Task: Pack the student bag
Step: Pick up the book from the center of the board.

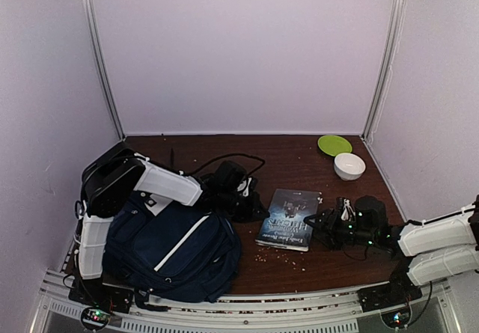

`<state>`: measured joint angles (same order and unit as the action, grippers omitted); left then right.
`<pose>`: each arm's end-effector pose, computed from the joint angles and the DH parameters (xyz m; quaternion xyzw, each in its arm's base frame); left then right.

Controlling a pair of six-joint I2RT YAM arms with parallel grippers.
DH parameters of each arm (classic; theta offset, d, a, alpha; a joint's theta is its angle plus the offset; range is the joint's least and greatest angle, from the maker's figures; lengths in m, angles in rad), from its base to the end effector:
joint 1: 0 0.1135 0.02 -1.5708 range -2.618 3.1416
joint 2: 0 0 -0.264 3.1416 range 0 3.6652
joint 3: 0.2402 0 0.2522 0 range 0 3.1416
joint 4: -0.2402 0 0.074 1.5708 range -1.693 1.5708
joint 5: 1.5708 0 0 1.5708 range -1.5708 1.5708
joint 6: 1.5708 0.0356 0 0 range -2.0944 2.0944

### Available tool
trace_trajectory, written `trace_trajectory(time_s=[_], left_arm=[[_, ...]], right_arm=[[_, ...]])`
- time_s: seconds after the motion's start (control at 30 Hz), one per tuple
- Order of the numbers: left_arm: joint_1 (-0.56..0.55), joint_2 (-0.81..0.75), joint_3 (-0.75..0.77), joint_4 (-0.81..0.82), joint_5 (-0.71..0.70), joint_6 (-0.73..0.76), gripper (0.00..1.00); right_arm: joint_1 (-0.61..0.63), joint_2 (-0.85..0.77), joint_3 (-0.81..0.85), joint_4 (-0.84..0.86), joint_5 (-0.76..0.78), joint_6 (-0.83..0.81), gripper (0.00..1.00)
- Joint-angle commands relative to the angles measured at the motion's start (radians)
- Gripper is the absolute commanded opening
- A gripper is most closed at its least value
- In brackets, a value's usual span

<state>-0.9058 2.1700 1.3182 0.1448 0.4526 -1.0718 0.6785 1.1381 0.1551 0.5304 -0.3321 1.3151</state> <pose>0.2691 -0.3684 0.1178 0.0202 0.8898 -0.4528 0.0540 0.1421 0.1295 0.1355 0.1784 0.8215 0.5154 0.1664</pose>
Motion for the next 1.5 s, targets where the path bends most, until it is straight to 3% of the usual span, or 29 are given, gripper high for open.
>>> trace_trajectory(time_s=[0.0,0.37,0.67,0.9,1.13,1.3,1.47], left_arm=[[-0.109,-0.010,0.004,0.058,0.175,0.009,0.13],[-0.110,-0.002,-0.002,0.084,0.182,0.002,0.14],[-0.110,-0.003,-0.001,0.077,0.181,0.007,0.25],[-0.111,-0.010,0.000,0.079,0.181,0.007,0.27],[-0.114,-0.018,0.000,0.079,0.177,0.010,0.28],[-0.114,-0.021,-0.002,0.083,0.176,0.012,0.29],[-0.114,-0.022,-0.002,0.085,0.177,0.012,0.29]], right_arm=[[0.018,-0.012,0.066,0.290,-0.040,0.019,0.59],[0.030,-0.044,0.108,0.245,-0.037,0.012,0.59],[0.034,-0.082,0.127,0.189,-0.031,-0.008,0.59],[0.038,-0.059,0.156,0.137,-0.031,-0.033,0.59],[0.045,0.003,0.212,-0.024,-0.036,-0.078,0.57],[0.055,0.005,0.245,-0.148,-0.030,-0.147,0.63],[0.067,0.003,0.283,-0.238,-0.021,-0.206,0.64]])
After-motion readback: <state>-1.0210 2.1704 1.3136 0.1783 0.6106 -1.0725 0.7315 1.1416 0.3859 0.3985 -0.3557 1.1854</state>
